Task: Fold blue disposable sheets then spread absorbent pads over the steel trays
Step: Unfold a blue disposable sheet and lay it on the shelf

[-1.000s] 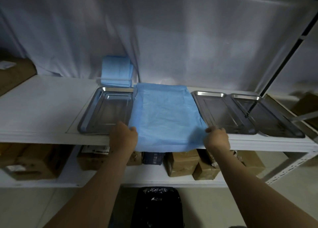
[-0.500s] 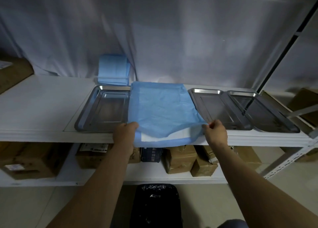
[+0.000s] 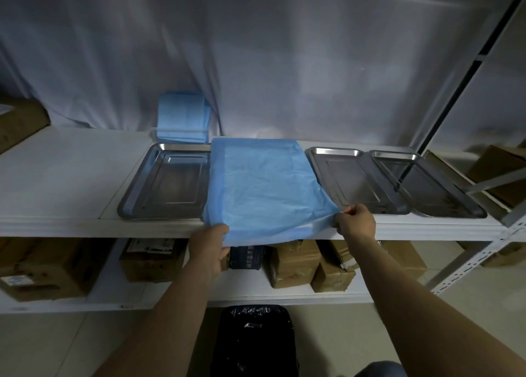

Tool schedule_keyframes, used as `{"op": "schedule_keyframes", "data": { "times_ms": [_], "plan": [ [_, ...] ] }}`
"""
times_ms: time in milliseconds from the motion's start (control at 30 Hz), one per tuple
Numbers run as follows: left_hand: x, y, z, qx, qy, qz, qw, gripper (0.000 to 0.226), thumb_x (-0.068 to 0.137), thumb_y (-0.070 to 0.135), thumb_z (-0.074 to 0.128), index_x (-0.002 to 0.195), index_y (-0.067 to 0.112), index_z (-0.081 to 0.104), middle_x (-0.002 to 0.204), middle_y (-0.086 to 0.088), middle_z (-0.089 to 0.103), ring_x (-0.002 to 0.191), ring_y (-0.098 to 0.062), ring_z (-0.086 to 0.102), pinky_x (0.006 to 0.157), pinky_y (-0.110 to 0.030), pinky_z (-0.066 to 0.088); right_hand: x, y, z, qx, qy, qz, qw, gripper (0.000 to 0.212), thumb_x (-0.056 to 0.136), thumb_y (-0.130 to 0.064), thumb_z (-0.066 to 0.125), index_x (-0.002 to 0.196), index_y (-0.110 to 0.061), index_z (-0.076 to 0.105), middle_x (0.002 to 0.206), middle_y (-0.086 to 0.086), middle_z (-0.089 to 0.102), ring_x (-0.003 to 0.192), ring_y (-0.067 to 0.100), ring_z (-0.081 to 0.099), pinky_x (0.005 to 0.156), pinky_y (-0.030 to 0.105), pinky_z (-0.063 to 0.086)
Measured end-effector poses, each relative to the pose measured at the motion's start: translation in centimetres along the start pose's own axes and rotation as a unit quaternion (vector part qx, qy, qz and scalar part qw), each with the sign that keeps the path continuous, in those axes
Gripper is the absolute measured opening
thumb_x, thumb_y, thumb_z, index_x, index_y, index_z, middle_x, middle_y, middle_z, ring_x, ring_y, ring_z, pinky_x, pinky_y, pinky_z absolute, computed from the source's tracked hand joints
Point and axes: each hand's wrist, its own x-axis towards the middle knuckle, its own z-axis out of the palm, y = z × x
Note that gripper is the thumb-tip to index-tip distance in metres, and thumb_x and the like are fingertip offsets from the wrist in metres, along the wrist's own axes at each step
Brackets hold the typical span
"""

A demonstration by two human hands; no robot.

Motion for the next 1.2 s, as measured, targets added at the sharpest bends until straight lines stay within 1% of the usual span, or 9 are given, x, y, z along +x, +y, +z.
{"op": "schedule_keyframes", "data": {
  "times_ms": [300,433,500,700,833,933,1000,1100,1200],
  "plan": [
    [-0.7,1.1,-0.4,0.014,0.049,0.059,0.997,0.021,0.086,0.004,0.054,0.068,0.013,0.047,0.073,-0.003,0.049,0.063,-0.016,0.048,0.062,-0.030,0.044,-2.2,2.7,-0.2,-0.017,0.064,0.058,0.996,0.002,0.085,-0.013,0.058,0.084,-0.011,0.057,0.078,0.005,0.058,0.075,0.022,0.056,0.076,0.040,0.052],
    [-1.4,0.9,-0.5,-0.010,0.033,0.033,0.999,0.007,0.091,0.001,0.051,0.086,0.005,0.051,0.076,-0.003,0.049,0.065,-0.014,0.049,0.050,-0.023,0.049,-2.6,2.6,-0.3,0.035,0.059,0.065,0.996,0.008,0.083,-0.003,0.056,0.086,-0.010,0.054,0.075,0.005,0.055,0.062,0.017,0.050,0.059,0.030,0.048],
    [-1.3,0.7,-0.7,-0.025,0.025,0.023,0.999,0.015,0.092,0.000,0.050,0.103,0.009,0.051,0.077,-0.002,0.049,0.065,-0.014,0.049,0.040,-0.016,0.048,-2.9,2.6,-0.2,0.023,0.052,0.068,0.996,0.009,0.085,-0.003,0.055,0.090,-0.010,0.057,0.072,0.002,0.055,0.063,0.016,0.052,0.067,0.035,0.054],
    [-0.9,0.1,-1.3,-0.040,0.022,-0.023,0.999,0.039,0.088,-0.004,0.053,0.127,-0.004,0.049,0.124,-0.020,0.053,0.089,-0.024,0.055,0.074,-0.032,0.051,-2.9,3.3,-0.6,-0.032,0.065,0.066,0.995,0.008,0.082,-0.009,0.060,0.078,-0.012,0.054,0.080,0.008,0.062,0.080,0.029,0.060,0.079,0.042,0.053],
    [-0.5,-0.4,-1.7,-0.030,0.006,-0.059,0.998,0.041,0.084,-0.008,0.057,0.124,-0.005,0.051,0.114,-0.021,0.052,0.074,-0.021,0.053,0.066,-0.028,0.050,-2.5,4.3,-1.0,0.085,0.047,0.175,0.980,0.016,0.083,-0.004,0.052,0.068,-0.007,0.052,0.086,0.021,0.065,0.070,0.032,0.060,0.068,0.040,0.052],
    [-0.4,-0.6,-1.9,-0.039,-0.026,-0.094,0.994,0.035,0.086,-0.008,0.055,0.120,-0.004,0.052,0.111,-0.019,0.050,0.080,-0.025,0.054,0.086,-0.033,0.049,-2.5,3.7,-1.3,0.227,-0.020,0.220,0.949,0.004,0.092,-0.003,0.046,0.093,-0.005,0.048,0.095,0.014,0.055,0.074,0.026,0.057,0.073,0.039,0.054],
    [-0.7,-0.6,-1.9,-0.060,-0.047,-0.113,0.991,0.020,0.087,-0.005,0.055,0.106,-0.001,0.053,0.107,-0.017,0.053,0.078,-0.024,0.055,0.087,-0.038,0.049,-2.9,3.4,-1.4,0.290,-0.048,0.259,0.920,0.018,0.092,-0.013,0.049,0.109,-0.007,0.045,0.105,0.016,0.052,0.088,0.030,0.058,0.086,0.045,0.054],
    [-1.0,-0.5,-1.8,-0.068,-0.061,-0.116,0.989,0.014,0.087,0.007,0.062,0.097,0.006,0.054,0.093,-0.011,0.058,0.082,-0.024,0.057,0.086,-0.041,0.048,-3.5,2.9,-1.0,0.281,-0.085,0.260,0.920,0.039,0.086,-0.029,0.067,0.111,-0.006,0.049,0.097,0.015,0.056,0.088,0.031,0.061,0.093,0.047,0.052],
    [-1.0,-0.3,-1.5,-0.088,-0.048,-0.092,0.991,0.019,0.088,0.005,0.059,0.105,0.006,0.051,0.088,-0.010,0.056,0.076,-0.021,0.056,0.075,-0.033,0.052,-3.2,2.9,-0.5,0.215,-0.036,0.232,0.948,0.025,0.083,-0.013,0.070,0.098,0.002,0.057,0.073,0.015,0.060,0.061,0.022,0.060,0.084,0.044,0.056]
  ]
}}
